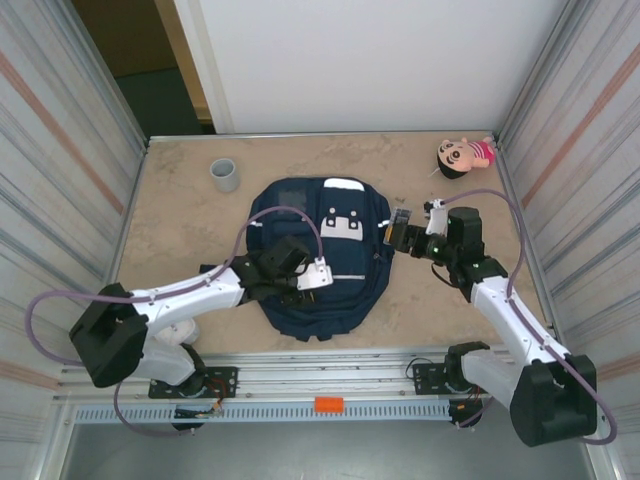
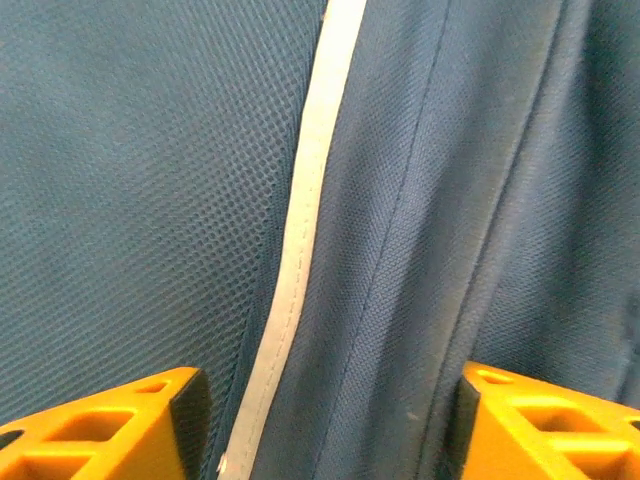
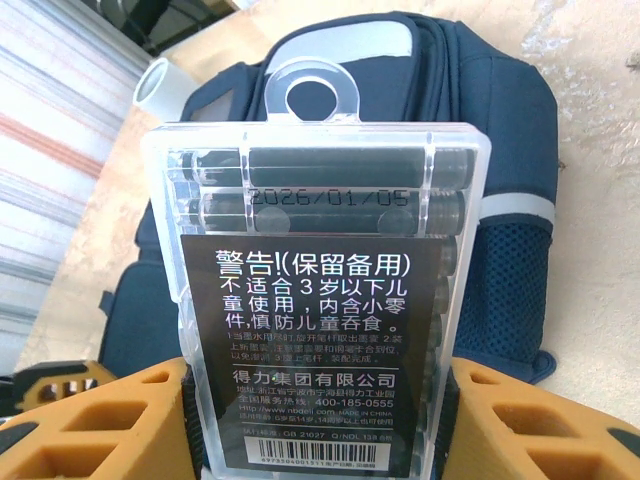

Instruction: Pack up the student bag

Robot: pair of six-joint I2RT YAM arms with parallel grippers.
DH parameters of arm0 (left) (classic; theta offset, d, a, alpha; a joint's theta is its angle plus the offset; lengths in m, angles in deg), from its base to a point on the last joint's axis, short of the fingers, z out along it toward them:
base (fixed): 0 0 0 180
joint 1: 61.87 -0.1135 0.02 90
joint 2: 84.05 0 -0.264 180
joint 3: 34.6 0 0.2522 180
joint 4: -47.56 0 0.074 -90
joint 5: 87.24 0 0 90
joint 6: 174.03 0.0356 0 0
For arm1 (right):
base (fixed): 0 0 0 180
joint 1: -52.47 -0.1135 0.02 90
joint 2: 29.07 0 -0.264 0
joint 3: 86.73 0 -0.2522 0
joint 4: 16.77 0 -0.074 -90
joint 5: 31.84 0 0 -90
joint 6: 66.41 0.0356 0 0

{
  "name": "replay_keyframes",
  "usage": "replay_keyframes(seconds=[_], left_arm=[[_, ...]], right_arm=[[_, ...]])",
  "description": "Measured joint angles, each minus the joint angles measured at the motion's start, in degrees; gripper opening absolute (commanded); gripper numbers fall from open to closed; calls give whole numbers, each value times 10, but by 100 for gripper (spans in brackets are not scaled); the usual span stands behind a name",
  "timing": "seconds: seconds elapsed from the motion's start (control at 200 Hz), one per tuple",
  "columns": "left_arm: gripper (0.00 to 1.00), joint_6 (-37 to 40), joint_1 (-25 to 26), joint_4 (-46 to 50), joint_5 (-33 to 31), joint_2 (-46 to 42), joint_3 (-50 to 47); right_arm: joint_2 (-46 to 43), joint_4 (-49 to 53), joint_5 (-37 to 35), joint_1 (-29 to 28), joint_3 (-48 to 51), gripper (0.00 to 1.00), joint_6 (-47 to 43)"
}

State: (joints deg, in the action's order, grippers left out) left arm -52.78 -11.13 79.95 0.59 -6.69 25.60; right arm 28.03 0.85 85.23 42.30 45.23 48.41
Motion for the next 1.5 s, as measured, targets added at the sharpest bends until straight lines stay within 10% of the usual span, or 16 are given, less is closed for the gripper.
replay_keyframes(seconds=[0.311,0.747,0.997,1.498], left_arm=[[4,-26,-35,-83,-8,-106,-19],[3,-86,-109,-150,28,-86,-26],[3,-111,-128,-158,50,-51,-9],[10,-123,-135,-159,72,-50,-6]], right_arm=[[-51,-2,-3,-46,9,50,-27],[-176,32,-139,-296,20,45,-86],[-47,37,-248,-449,9,45,-124],[214,-26,-303,-424,-89,60,-160]])
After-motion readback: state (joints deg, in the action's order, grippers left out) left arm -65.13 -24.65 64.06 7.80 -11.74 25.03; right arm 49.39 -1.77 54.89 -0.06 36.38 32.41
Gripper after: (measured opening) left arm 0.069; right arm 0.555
